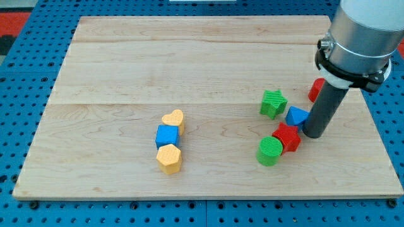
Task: Move the blue triangle towards the yellow heart
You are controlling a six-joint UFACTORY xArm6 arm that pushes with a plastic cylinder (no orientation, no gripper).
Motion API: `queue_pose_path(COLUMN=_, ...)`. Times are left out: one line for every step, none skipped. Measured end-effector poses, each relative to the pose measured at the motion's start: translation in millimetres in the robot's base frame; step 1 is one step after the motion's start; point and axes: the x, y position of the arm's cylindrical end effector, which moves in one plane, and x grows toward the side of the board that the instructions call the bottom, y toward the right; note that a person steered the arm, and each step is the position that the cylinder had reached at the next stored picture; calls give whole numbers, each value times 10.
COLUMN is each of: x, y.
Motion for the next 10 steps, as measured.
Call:
queue_pose_path(x=-97, y=37)
queue_pose_path(x=-218, y=37)
queue_pose_path(x=-218, y=-55)
queue_pose_path(x=-218, y=-156)
queue_pose_path(x=-212, y=-245)
queue_pose_path(x=-212, y=-668)
queue_pose_path(x=-212, y=-1138)
queue_pose_path(x=-212, y=-1561)
queue_pose_path(x=-94, y=-1368)
queue_pose_path(x=-308, y=-1167)
